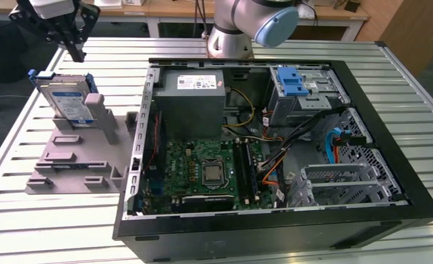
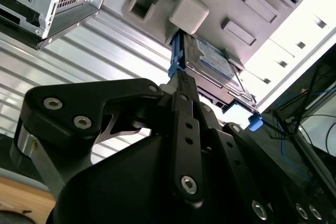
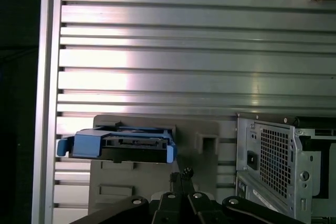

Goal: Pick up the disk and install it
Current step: 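Reach for the disk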

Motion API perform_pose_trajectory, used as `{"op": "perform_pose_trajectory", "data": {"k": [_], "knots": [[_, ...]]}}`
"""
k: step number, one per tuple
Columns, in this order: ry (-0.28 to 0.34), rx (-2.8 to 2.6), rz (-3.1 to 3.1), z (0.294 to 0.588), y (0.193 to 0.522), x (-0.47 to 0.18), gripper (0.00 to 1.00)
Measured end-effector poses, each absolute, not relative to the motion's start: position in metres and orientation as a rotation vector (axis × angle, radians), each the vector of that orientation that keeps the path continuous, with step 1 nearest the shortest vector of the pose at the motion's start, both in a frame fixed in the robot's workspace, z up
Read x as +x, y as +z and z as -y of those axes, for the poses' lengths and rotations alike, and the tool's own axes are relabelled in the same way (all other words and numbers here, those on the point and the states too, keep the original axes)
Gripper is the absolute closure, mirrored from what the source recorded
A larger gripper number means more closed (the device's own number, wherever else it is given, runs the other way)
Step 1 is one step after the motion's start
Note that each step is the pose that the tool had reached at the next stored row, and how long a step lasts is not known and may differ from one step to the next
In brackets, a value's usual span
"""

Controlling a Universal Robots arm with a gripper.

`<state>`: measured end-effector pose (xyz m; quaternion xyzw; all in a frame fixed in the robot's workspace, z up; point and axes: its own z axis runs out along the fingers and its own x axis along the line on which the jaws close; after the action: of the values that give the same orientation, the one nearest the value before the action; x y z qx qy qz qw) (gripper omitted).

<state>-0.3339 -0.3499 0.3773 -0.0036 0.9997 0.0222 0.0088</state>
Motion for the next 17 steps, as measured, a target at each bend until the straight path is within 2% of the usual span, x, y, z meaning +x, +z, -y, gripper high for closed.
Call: {"op": "perform_pose_trajectory", "data": {"k": [17], "knots": [[0.065, -0.011, -3.123, 0.350, 0.377, -0.349, 0.89]]}}
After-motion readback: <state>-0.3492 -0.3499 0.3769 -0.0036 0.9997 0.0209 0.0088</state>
